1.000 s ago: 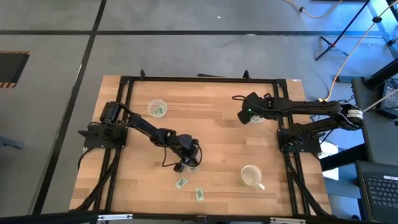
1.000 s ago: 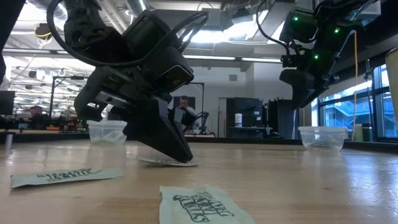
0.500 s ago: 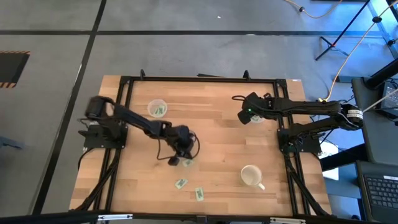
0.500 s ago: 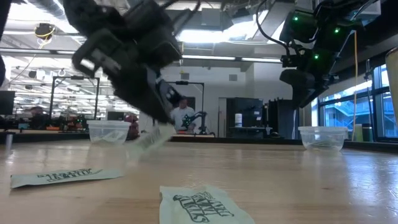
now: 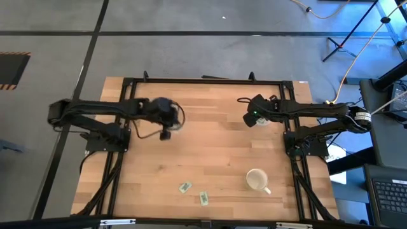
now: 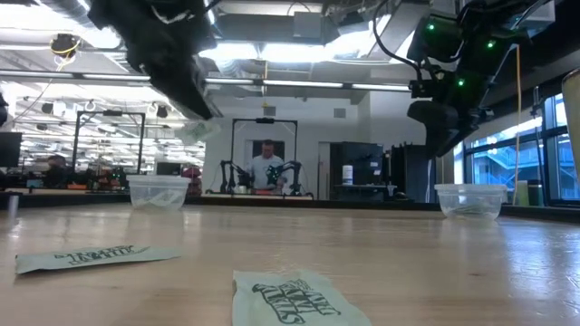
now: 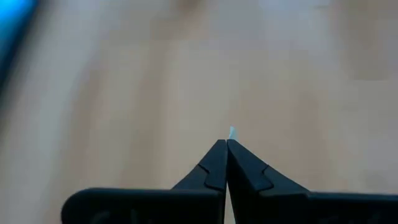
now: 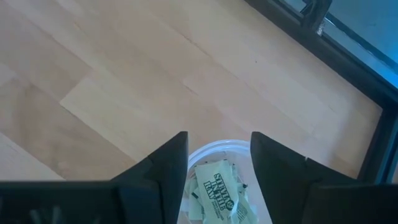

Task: Pick and place Stevia / Truvia into bins
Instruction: Put the stevia packet into the left transparent container

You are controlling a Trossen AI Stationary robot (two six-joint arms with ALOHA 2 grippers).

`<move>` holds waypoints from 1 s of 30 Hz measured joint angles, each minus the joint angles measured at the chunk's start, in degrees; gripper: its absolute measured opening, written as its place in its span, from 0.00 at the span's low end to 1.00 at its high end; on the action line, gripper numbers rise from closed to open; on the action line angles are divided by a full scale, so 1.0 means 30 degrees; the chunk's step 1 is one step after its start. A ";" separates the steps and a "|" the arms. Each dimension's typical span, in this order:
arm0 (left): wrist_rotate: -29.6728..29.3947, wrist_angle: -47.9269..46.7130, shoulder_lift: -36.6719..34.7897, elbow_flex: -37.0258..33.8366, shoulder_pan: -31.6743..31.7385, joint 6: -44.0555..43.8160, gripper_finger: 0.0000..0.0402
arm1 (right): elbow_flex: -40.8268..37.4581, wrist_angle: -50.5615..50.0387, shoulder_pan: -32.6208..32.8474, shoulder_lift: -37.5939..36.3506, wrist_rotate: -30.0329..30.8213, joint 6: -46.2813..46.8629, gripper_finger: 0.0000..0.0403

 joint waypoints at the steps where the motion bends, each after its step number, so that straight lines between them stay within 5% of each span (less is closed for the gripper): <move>1: -0.0998 -0.0439 -0.0543 0.0000 0.0364 0.0000 0.01 | 0.0000 0.0028 0.0004 0.0000 0.0000 0.0000 0.44; 6: -0.4854 -0.1455 -0.1851 -0.0258 0.2119 -0.0014 0.00 | 0.0000 0.0353 0.0002 0.0000 0.0000 0.0000 0.44; 18: -0.4985 -0.1723 -0.0371 -0.2092 0.5832 -0.0332 0.00 | 0.0000 0.0715 0.0007 0.0000 0.0000 -0.0073 0.44; 30: -0.3952 -0.0935 0.1778 -0.2193 0.6672 -0.0568 0.01 | 0.0000 0.0689 0.0002 0.0000 0.0000 -0.0073 0.44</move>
